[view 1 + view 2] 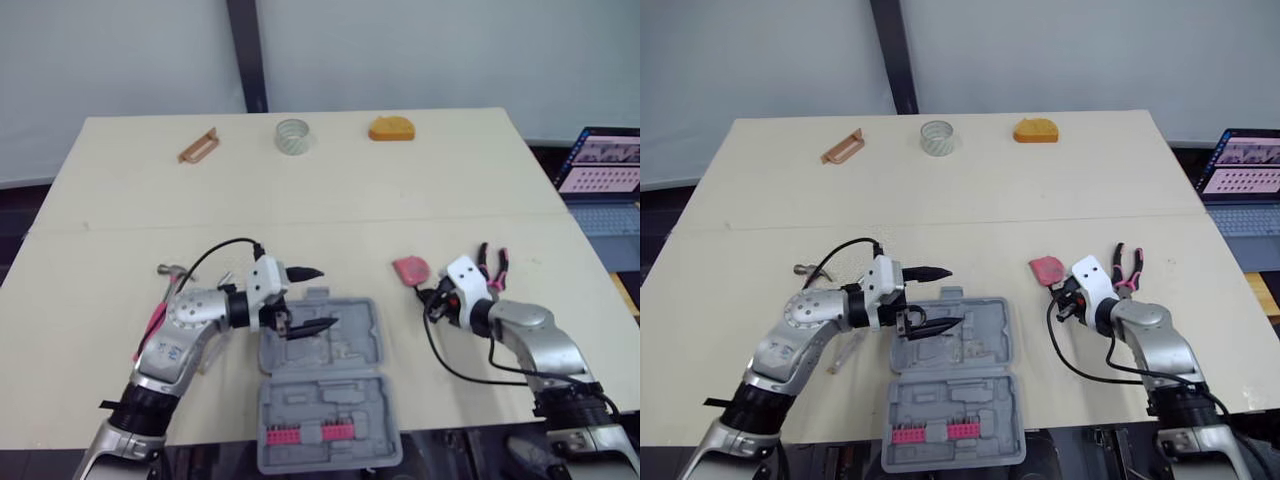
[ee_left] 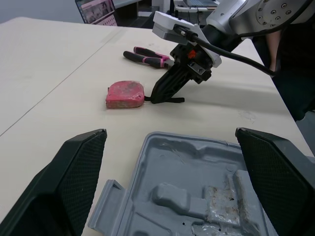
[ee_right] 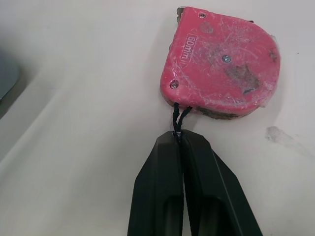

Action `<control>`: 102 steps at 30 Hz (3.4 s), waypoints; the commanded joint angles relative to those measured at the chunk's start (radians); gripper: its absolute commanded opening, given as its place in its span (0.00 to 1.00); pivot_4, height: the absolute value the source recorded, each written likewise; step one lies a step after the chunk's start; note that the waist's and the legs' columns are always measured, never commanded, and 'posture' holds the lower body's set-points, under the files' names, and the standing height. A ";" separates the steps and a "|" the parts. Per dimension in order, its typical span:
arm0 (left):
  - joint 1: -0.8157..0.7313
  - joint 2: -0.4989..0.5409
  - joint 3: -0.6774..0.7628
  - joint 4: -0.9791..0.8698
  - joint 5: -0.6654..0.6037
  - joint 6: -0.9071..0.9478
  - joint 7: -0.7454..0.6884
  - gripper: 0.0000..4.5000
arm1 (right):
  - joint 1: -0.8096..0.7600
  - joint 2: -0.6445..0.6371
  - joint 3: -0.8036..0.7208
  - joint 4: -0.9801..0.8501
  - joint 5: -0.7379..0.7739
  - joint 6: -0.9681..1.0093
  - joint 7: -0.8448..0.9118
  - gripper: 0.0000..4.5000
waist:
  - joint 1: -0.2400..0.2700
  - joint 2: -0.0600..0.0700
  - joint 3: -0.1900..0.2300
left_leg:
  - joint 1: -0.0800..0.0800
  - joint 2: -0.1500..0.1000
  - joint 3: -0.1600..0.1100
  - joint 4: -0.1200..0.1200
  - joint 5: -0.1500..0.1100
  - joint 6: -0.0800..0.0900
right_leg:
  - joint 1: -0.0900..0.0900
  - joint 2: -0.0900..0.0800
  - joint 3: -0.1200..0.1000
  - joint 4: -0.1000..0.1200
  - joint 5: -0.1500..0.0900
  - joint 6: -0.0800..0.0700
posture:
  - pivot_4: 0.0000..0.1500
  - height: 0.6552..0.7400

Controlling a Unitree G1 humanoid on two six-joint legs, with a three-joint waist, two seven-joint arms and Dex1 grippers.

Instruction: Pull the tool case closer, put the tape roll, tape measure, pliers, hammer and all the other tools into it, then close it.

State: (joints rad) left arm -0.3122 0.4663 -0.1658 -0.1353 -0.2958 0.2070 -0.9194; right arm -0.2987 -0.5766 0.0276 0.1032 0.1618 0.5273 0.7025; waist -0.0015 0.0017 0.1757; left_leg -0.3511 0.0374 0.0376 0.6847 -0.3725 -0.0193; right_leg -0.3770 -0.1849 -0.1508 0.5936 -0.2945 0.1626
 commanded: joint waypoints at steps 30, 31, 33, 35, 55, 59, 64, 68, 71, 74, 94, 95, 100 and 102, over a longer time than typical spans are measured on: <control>0.004 0.090 -0.069 -0.012 0.040 -0.086 -0.192 1.00 | 0.689 -0.044 -0.084 -0.706 0.219 0.298 -0.058 0.02 | 0.029 0.000 0.000 | 0.000 0.000 0.000 0.001 0.000 0.000 | 0.001 0.000 0.000 0.000 0.000 -0.001 | 1.00 1.00; 0.004 0.090 -0.071 -0.013 0.040 -0.085 -0.195 1.00 | 0.700 -0.042 -0.083 -0.711 0.222 0.296 -0.059 0.02 | 0.028 0.000 0.000 | 0.000 0.000 -0.001 0.001 0.000 0.000 | 0.001 0.000 0.000 0.000 0.000 -0.001 | 1.00 1.00; 0.003 0.093 -0.074 -0.011 0.039 -0.085 -0.205 1.00 | 0.713 -0.041 -0.079 -0.715 0.224 0.293 -0.063 0.02 | 0.028 0.000 0.000 | 0.000 0.000 -0.001 0.001 0.000 0.000 | 0.001 0.000 0.000 0.000 0.000 -0.001 | 1.00 1.00; 0.002 0.095 -0.076 -0.008 0.039 -0.086 -0.215 1.00 | 0.723 -0.044 -0.077 -0.721 0.229 0.293 -0.064 0.02 | 0.028 0.000 0.000 | 0.000 0.000 -0.001 0.001 0.000 0.000 | 0.001 0.000 0.000 0.000 0.000 -0.001 | 1.00 1.00; 0.091 0.118 -0.081 -0.055 0.053 -0.149 -0.225 1.00 | 0.652 -0.316 -0.210 -0.681 0.334 0.175 0.243 1.00 | 0.028 0.000 0.000 | 0.000 0.000 0.000 0.001 0.000 0.000 | 0.001 0.000 0.001 -0.001 0.000 -0.001 | 1.00 1.00; 0.095 0.115 -0.096 -0.056 0.070 -0.203 -0.229 1.00 | 0.473 -0.402 -0.110 -0.488 0.220 -0.145 0.452 1.00 | 0.024 0.000 0.000 | 0.001 0.000 0.000 0.001 0.000 0.000 | 0.001 0.000 0.001 -0.001 0.001 -0.001 | 1.00 1.00; 0.096 0.109 -0.119 -0.059 0.096 -0.245 -0.221 1.00 | 0.268 -0.403 0.063 -0.212 0.057 -0.476 0.613 1.00 | 0.030 0.000 0.000 | -0.001 0.000 -0.001 0.001 0.000 0.001 | 0.001 0.000 0.000 -0.003 0.001 -0.001 | 1.00 1.00; 0.101 0.114 -0.126 -0.065 0.108 -0.255 -0.211 1.00 | 0.149 -0.368 0.146 -0.061 -0.007 -0.617 0.673 1.00 | 0.024 -0.001 0.000 | -0.001 -0.001 0.000 0.002 0.000 0.001 | 0.001 0.000 0.000 -0.003 0.002 0.000 | 1.00 1.00; 0.107 0.118 -0.125 -0.078 0.112 -0.249 -0.202 1.00 | 0.099 -0.340 0.179 0.009 -0.030 -0.676 0.688 1.00 | 0.024 -0.001 0.000 | -0.001 0.000 0.000 0.003 0.000 0.001 | 0.001 0.000 0.000 -0.002 0.002 0.000 | 1.00 1.00; 0.114 0.122 -0.122 -0.092 0.113 -0.238 -0.189 1.00 | 0.069 -0.310 0.196 0.066 -0.041 -0.715 0.687 1.00 | 0.026 -0.001 0.000 | -0.001 0.000 0.000 0.003 0.000 0.001 | 0.001 0.000 0.000 -0.002 0.002 0.000 | 1.00 1.00; 0.111 0.132 -0.121 -0.127 0.107 -0.182 -0.165 1.00 | 0.033 -0.230 0.225 0.165 -0.113 -0.825 0.637 0.94 | 0.025 0.000 0.000 | -0.001 0.000 0.000 0.004 0.000 0.001 | 0.001 0.000 0.000 -0.002 0.002 0.000 | 1.00 1.00; 0.112 0.133 -0.121 -0.129 0.107 -0.180 -0.163 1.00 | 0.033 -0.232 0.226 0.167 -0.115 -0.829 0.637 0.88 | 0.025 0.000 0.000 | -0.001 0.000 0.000 0.004 0.000 0.001 | 0.001 0.000 0.000 -0.002 0.002 0.000 | 1.00 1.00; 0.110 0.132 -0.118 -0.132 0.104 -0.170 -0.156 1.00 | 0.032 -0.240 0.222 0.178 -0.114 -0.831 0.638 0.65 | 0.026 0.000 0.000 | -0.001 0.000 0.000 0.004 0.000 0.001 | 0.001 0.000 0.000 -0.002 0.002 0.000 | 1.00 1.00; 0.112 0.131 -0.117 -0.134 0.103 -0.166 -0.151 1.00 | 0.035 -0.244 0.216 0.167 -0.101 -0.813 0.642 0.65 | 0.026 0.000 0.000 | -0.001 0.000 0.000 0.004 0.000 0.001 | 0.001 0.000 0.000 -0.002 0.002 0.000 | 1.00 1.00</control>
State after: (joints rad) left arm -0.2034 0.5948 -0.2930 -0.2277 -0.1861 0.0433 -1.0777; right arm -0.2695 -0.8071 0.2596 0.2780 0.0504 -0.2995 1.3413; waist 0.0243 0.0013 0.1755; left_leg -0.3521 0.0372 0.0374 0.6884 -0.3722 -0.0182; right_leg -0.3757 -0.1846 -0.1506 0.5918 -0.2924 0.1624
